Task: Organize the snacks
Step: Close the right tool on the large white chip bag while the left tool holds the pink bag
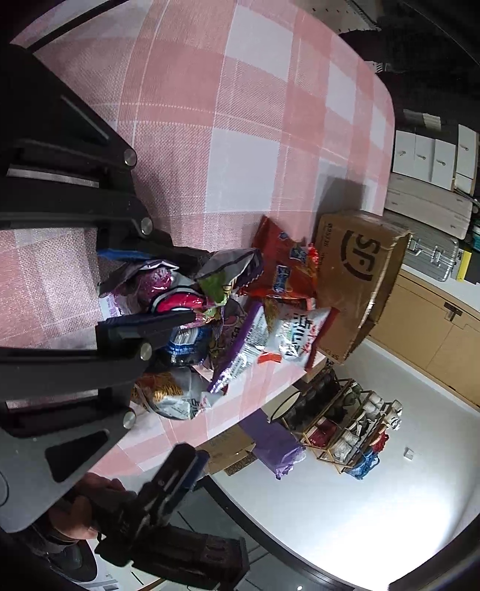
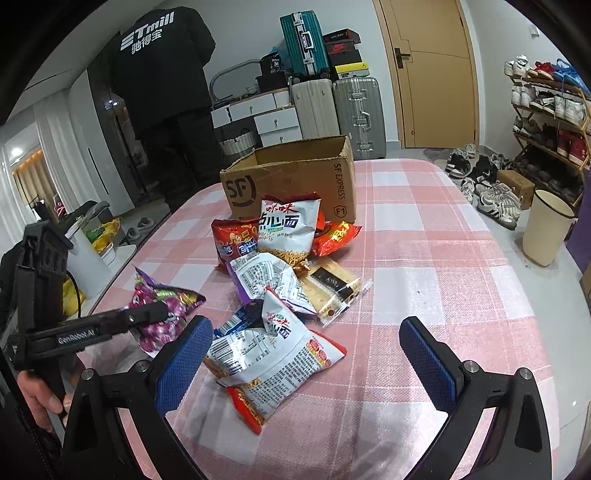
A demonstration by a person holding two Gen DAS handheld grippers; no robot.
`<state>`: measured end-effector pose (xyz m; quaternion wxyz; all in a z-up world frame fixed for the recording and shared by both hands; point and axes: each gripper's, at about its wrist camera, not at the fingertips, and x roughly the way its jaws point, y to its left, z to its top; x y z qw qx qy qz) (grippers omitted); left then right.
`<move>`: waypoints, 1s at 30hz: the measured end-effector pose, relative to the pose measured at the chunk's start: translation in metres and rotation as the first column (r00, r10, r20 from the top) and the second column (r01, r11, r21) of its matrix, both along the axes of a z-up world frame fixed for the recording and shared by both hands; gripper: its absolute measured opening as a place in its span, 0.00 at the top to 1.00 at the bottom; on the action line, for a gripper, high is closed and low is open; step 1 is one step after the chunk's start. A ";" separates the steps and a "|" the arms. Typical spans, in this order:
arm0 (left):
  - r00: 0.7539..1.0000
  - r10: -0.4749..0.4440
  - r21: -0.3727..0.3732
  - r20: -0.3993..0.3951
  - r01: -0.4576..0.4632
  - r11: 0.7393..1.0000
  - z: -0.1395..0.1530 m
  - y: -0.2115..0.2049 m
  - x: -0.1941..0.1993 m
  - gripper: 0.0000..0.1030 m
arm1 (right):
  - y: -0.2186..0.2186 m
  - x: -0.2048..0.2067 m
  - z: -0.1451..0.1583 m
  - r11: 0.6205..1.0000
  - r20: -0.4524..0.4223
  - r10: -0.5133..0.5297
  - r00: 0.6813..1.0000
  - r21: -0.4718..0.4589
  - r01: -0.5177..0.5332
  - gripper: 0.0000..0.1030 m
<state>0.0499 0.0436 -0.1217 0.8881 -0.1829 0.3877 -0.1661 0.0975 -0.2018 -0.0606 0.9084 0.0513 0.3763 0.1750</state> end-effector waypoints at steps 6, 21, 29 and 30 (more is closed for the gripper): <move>0.999 0.030 -0.001 0.032 -0.030 1.000 0.013 0.011 -0.009 0.82 | 0.005 0.001 -0.009 0.998 -0.039 0.043 0.998 0.040 -0.041 0.00; 0.998 0.044 -0.001 0.053 -0.044 0.999 0.026 0.024 -0.026 0.82 | 0.004 0.016 -0.042 0.987 -0.177 0.064 0.982 0.156 -0.036 0.00; 0.998 0.044 -0.002 0.034 -0.044 0.999 0.023 0.028 -0.026 0.81 | 0.002 0.028 -0.054 0.965 -0.231 0.090 0.969 0.260 -0.028 0.00; 0.999 0.043 0.000 0.032 -0.043 0.999 0.022 0.026 -0.025 0.81 | 0.003 0.029 -0.055 0.964 -0.232 0.090 0.968 0.264 -0.027 0.00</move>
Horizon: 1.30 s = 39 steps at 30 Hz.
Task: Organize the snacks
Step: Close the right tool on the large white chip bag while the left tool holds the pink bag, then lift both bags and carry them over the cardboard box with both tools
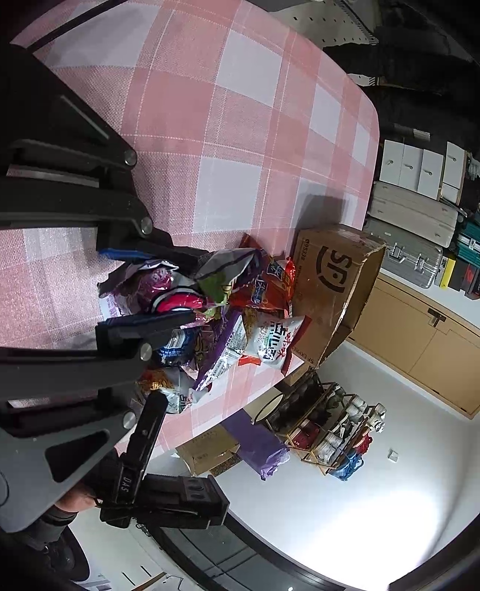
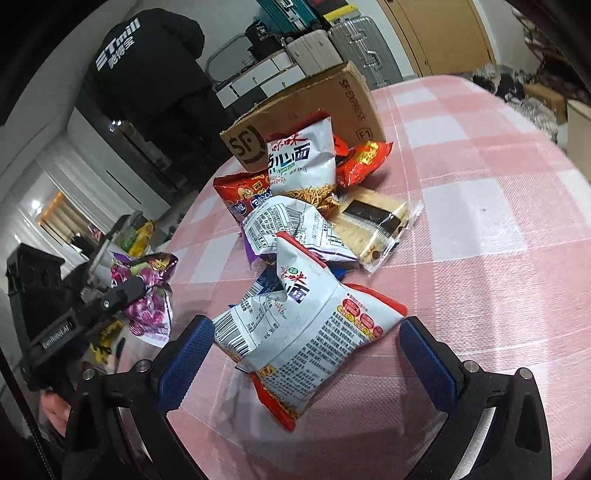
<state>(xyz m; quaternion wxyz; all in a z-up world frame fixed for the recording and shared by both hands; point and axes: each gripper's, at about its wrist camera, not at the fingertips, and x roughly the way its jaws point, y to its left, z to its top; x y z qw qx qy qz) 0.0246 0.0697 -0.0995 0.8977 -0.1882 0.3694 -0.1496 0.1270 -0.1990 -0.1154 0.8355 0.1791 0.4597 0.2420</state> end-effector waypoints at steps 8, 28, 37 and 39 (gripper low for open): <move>1.000 -0.004 0.002 -0.020 0.004 1.000 -0.006 -0.003 0.004 0.81 | 0.008 0.007 -0.005 1.000 -0.010 0.018 1.000 0.008 -0.018 0.01; 1.000 -0.005 0.043 -0.010 0.005 0.999 0.003 -0.011 0.000 0.81 | 0.001 -0.004 0.005 0.997 0.040 0.047 0.998 0.060 -0.049 0.51; 1.000 -0.010 0.054 0.004 0.010 0.999 0.012 -0.014 -0.003 0.81 | -0.012 -0.013 0.024 0.996 0.096 0.030 0.995 0.077 -0.038 0.51; 1.000 -0.013 0.059 0.009 0.013 0.998 0.015 -0.015 -0.003 0.81 | -0.013 -0.013 0.032 0.996 0.115 0.027 0.993 0.079 -0.036 0.51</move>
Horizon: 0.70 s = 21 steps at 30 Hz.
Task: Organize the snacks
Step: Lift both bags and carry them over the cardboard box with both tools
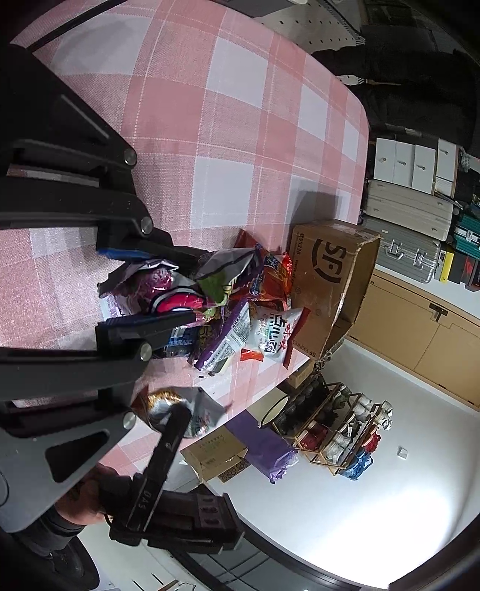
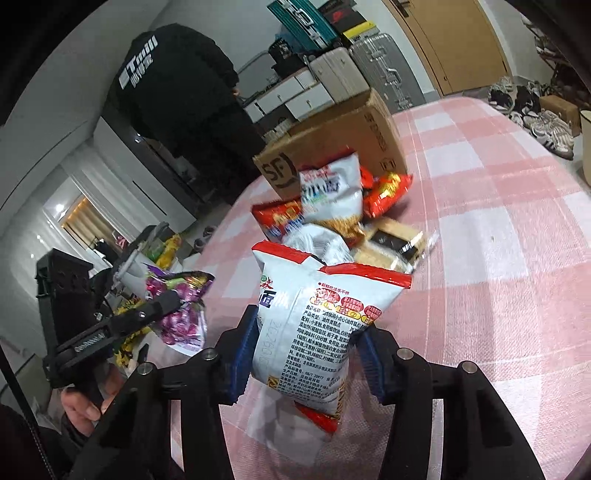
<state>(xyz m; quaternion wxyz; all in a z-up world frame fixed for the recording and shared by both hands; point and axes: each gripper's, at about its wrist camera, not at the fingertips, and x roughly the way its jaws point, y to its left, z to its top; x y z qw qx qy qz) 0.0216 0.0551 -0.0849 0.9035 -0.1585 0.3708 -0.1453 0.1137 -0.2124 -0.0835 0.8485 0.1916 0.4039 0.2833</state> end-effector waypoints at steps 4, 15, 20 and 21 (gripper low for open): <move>1.000 -0.006 0.014 0.015 0.006 1.000 0.010 -0.001 0.002 0.81 | -0.001 0.002 0.020 1.000 0.042 0.000 0.999 0.007 -0.001 0.51; 0.998 -0.021 0.056 0.053 0.018 0.998 0.046 -0.003 0.030 0.81 | 0.001 0.022 0.069 1.000 0.145 0.023 0.989 0.010 -0.025 0.51; 0.997 -0.035 0.075 0.067 0.030 0.997 0.070 -0.005 0.052 0.81 | 0.000 0.042 0.089 0.999 0.187 0.029 0.982 0.007 -0.031 0.51; 0.997 -0.040 0.078 0.070 0.035 0.996 0.075 -0.005 0.058 0.81 | 0.000 0.046 0.093 1.000 0.195 0.028 0.980 0.008 -0.030 0.51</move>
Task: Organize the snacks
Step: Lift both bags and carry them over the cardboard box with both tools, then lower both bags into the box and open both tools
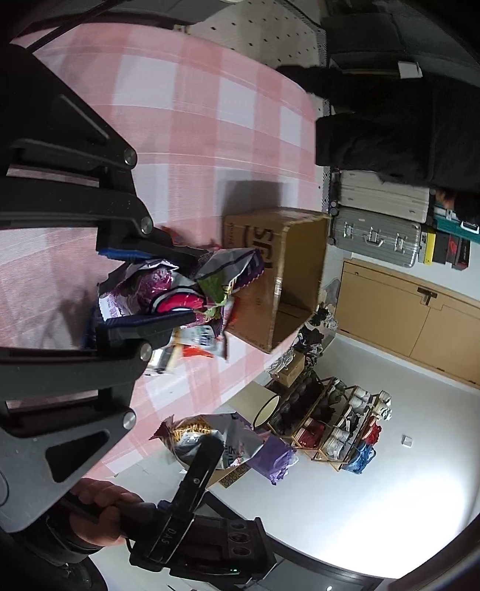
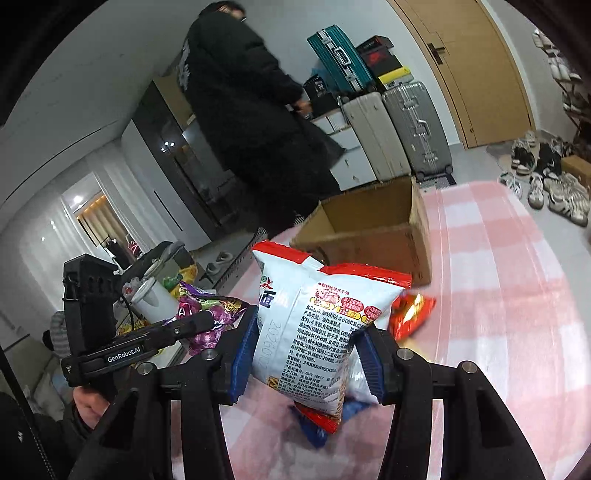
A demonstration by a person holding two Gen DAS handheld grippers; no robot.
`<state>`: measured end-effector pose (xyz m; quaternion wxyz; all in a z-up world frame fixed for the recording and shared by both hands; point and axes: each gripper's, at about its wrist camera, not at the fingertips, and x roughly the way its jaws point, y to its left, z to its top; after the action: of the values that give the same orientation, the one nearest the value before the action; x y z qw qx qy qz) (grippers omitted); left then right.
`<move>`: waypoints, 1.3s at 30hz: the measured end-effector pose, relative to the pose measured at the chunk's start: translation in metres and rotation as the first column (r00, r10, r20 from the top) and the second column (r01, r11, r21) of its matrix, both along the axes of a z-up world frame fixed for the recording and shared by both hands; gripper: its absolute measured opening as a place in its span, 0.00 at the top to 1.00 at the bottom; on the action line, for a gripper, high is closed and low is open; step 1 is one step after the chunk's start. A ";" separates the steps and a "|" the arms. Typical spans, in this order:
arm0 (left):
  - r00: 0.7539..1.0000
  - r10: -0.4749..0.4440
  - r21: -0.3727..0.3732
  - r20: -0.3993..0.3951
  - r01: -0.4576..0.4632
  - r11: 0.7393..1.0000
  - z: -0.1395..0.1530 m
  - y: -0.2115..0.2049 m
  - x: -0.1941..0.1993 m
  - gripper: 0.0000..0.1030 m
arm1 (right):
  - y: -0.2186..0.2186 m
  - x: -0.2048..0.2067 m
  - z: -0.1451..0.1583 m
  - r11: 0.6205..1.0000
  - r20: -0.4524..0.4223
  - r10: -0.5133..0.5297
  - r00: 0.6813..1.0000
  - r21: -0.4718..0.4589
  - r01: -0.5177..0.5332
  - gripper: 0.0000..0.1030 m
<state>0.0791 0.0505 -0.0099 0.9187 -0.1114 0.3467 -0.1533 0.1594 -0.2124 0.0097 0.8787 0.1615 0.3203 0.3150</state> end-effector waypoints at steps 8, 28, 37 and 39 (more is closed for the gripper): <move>1.000 -0.006 0.007 0.018 0.006 1.000 0.040 0.003 0.048 0.81 | 0.005 0.040 0.041 0.999 0.063 0.012 0.998 -0.032 -0.010 0.51; 0.999 0.032 0.031 0.019 -0.033 0.999 0.087 0.004 0.197 0.81 | 0.052 0.151 0.084 0.995 0.081 0.007 0.997 -0.103 0.001 0.51; 0.998 0.064 0.012 -0.029 -0.063 0.998 0.050 0.003 0.247 0.81 | 0.067 0.190 0.040 0.988 0.024 -0.033 0.999 -0.148 0.036 0.51; 0.997 0.070 0.019 -0.039 -0.069 0.997 0.043 0.001 0.257 0.81 | 0.071 0.197 0.031 0.986 0.011 -0.041 0.999 -0.159 0.042 0.51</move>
<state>0.3363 0.0520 0.0326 0.9172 -0.1184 0.3623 -0.1161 0.3568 -0.1411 0.0408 0.8965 0.0960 0.3375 0.2706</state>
